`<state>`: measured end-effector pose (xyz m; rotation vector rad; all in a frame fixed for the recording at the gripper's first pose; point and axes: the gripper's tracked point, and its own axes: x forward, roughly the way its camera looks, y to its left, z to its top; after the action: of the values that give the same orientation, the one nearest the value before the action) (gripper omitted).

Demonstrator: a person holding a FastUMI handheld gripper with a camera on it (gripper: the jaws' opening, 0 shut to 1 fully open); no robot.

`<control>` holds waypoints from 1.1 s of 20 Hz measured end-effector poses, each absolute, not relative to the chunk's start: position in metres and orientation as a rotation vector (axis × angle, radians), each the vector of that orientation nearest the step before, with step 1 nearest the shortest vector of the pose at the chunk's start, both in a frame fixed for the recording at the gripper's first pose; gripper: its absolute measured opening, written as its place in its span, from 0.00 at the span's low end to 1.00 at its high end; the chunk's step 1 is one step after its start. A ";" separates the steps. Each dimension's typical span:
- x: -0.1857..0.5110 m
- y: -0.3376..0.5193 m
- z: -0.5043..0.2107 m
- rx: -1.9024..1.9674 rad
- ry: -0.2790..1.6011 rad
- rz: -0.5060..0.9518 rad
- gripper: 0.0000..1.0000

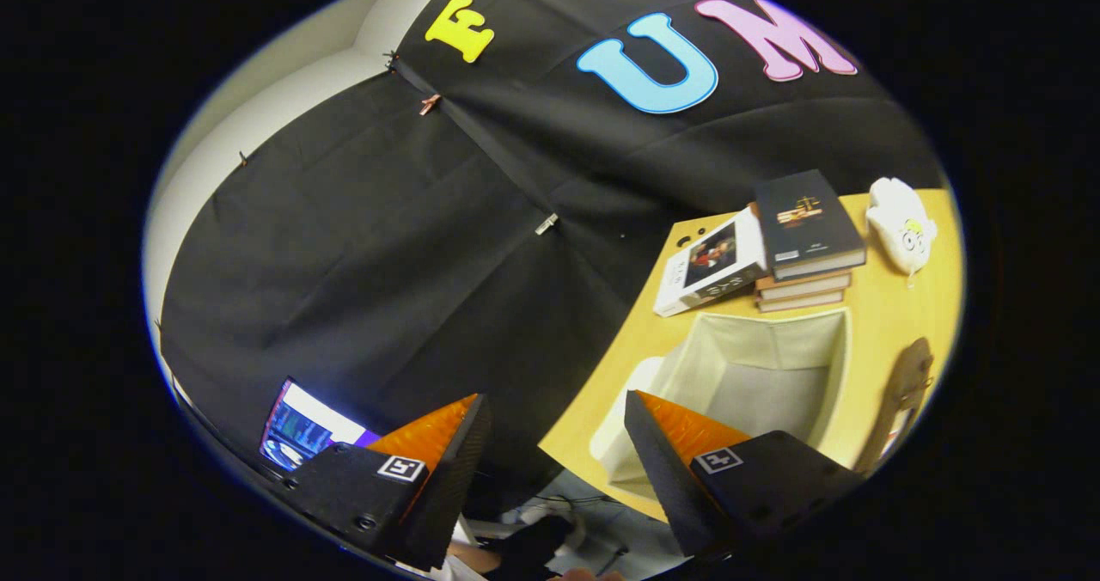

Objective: Open the storage box then place both shoes into the box .Put the left shoe in first, then the right shoe, with the right side of both shoes facing outward in a uniform manner.

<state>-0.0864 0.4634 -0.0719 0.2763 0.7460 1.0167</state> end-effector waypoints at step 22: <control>0.045 0.149 -0.287 -0.223 0.861 0.486 0.98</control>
<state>0.0454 0.1495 -0.2870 -0.2230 0.8612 0.4858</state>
